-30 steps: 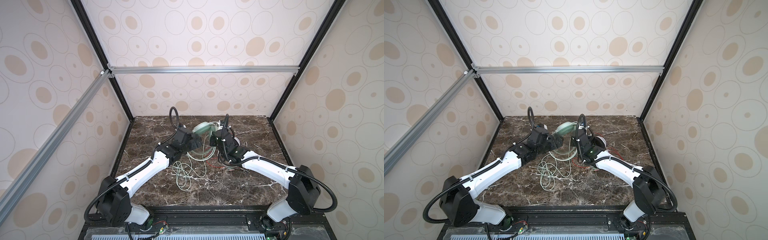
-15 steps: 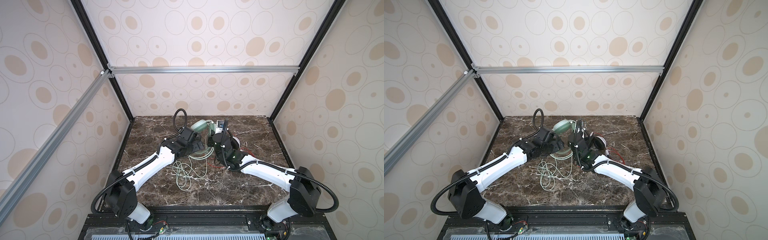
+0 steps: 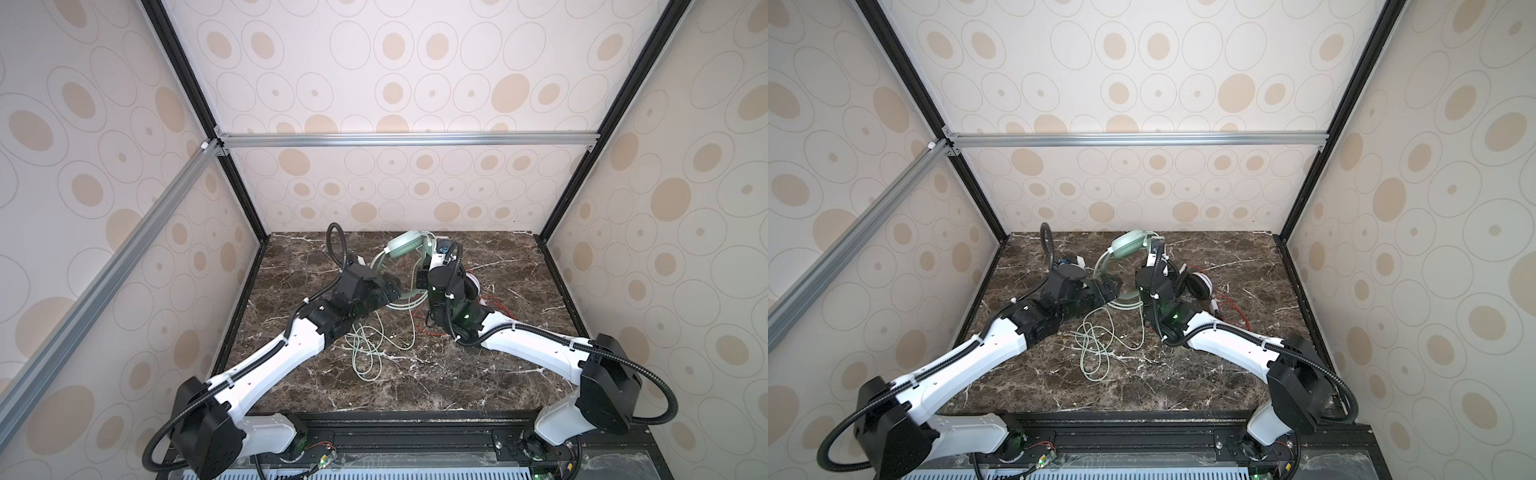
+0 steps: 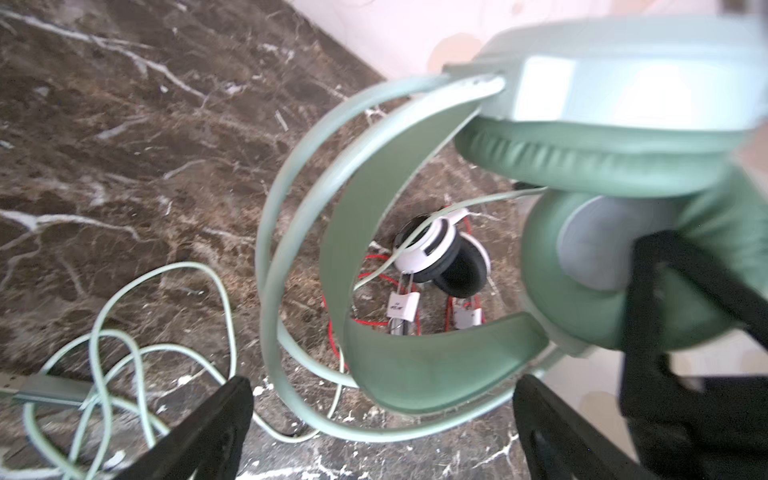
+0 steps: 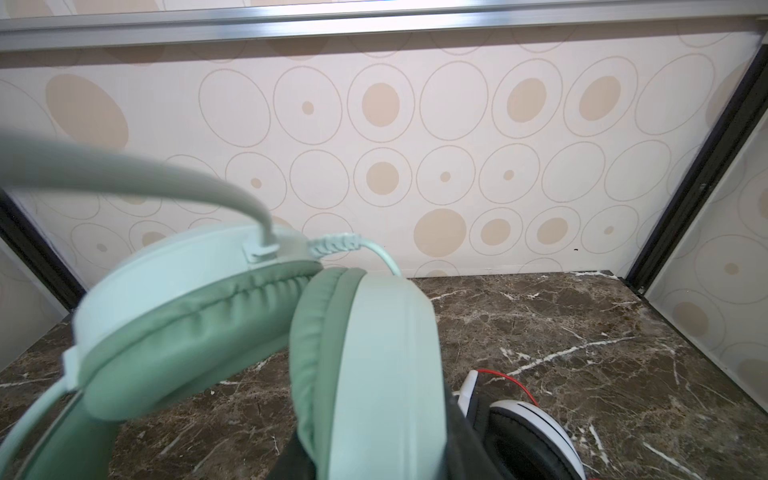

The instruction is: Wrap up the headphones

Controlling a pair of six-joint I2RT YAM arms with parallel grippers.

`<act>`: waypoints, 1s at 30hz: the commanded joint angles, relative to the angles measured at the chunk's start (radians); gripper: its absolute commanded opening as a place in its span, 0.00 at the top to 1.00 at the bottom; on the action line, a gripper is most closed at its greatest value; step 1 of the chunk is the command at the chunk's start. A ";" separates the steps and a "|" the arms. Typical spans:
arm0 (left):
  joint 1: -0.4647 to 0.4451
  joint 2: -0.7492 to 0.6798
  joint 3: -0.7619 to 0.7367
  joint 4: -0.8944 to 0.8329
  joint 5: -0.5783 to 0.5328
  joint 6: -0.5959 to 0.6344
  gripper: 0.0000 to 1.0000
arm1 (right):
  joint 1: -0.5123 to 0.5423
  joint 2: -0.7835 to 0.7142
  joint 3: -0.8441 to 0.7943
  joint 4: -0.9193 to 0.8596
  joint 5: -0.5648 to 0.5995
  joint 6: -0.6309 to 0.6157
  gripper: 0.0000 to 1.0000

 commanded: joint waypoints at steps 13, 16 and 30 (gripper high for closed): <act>0.035 0.079 0.029 0.043 0.077 0.032 0.02 | 0.009 -0.110 -0.029 0.037 0.017 0.094 0.93; 0.031 0.127 0.068 -0.021 0.072 -0.005 0.03 | 0.010 -0.114 -0.030 0.030 0.015 0.104 0.94; 0.025 0.161 0.125 -0.115 0.062 -0.095 0.12 | 0.035 -0.087 -0.019 0.069 0.070 0.055 0.94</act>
